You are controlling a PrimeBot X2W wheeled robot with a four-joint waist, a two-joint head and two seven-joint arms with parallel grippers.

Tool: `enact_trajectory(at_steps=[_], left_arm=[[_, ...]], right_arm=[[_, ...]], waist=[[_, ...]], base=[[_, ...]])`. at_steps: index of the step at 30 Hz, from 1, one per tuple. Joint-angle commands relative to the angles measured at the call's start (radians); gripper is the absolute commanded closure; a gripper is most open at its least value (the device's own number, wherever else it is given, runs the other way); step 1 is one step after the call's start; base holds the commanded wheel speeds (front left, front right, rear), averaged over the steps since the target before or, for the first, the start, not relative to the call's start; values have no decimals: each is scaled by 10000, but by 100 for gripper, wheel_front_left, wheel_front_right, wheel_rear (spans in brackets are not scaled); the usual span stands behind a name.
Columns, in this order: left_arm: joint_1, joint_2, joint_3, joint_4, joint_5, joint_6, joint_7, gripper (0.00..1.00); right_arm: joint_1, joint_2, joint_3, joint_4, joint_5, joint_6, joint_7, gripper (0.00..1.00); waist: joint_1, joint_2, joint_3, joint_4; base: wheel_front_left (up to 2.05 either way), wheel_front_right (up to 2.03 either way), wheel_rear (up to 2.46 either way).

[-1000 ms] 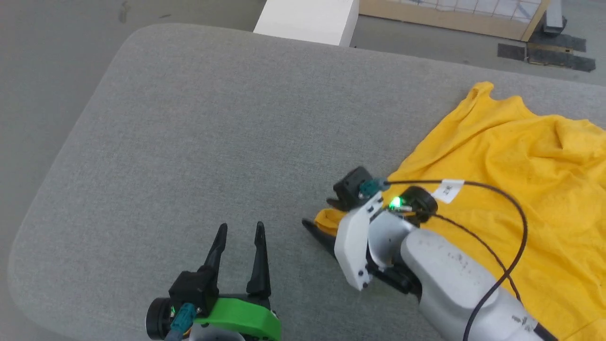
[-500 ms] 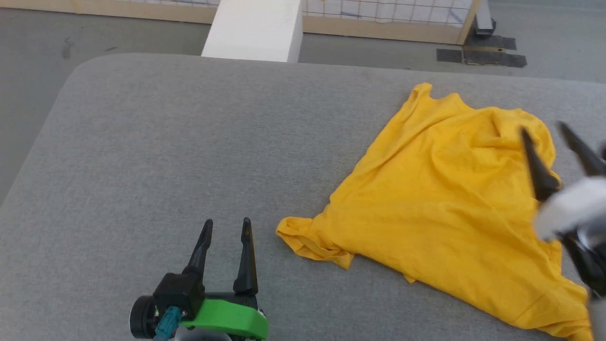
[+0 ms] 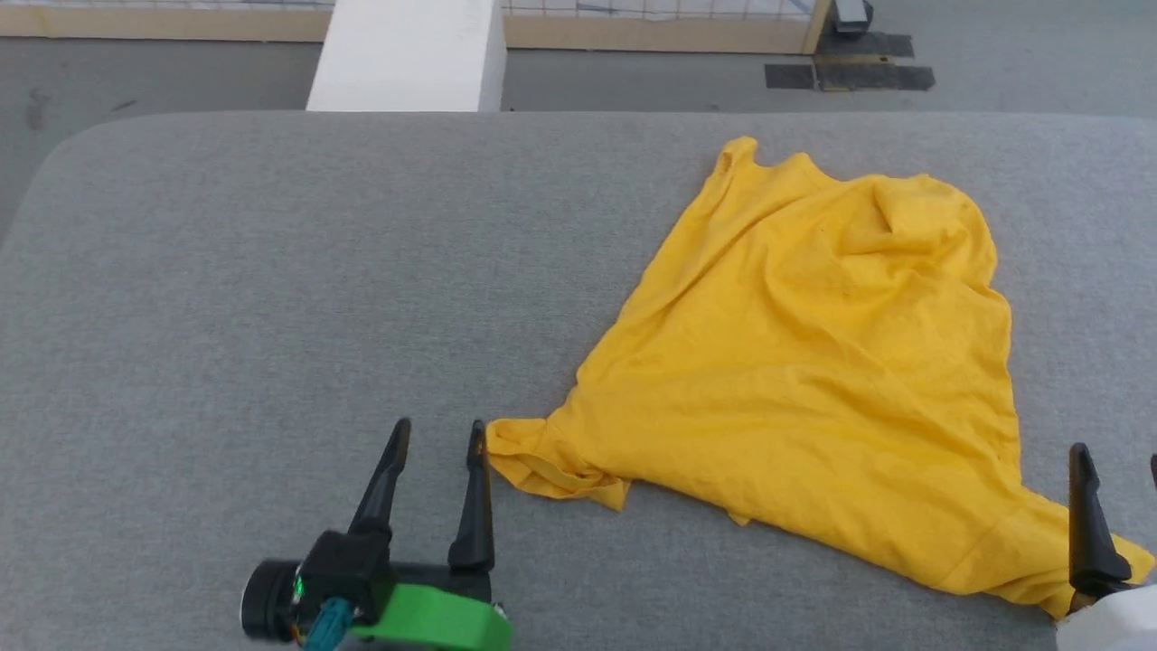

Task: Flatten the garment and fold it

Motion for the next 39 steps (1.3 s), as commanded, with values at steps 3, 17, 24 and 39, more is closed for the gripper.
enact_trajectory(at_steps=[3,17,24,39], left_arm=[[-1128,332,-240,-25,366,-444,476,0],[-7445,296,-2433,4615,197,-2368,5519,0],[-8428,294,-3421,6741,-377,-2414,6440,0],[-8608,124,-2858,8498,-1685,-2048,4771,100]], right_arm=[[-203,26,-8,-233,30,-15,-40,0],[-630,38,40,-764,57,-15,550,0],[-631,38,169,-865,67,-15,779,0],[-739,39,260,-763,80,-15,808,0]], waist=[[1,0,412,-343],[1,0,910,-530],[1,0,1199,-904],[1,0,1250,-1065]], base=[[0,0,0],[0,0,0],[0,0,0],[0,0,0]])
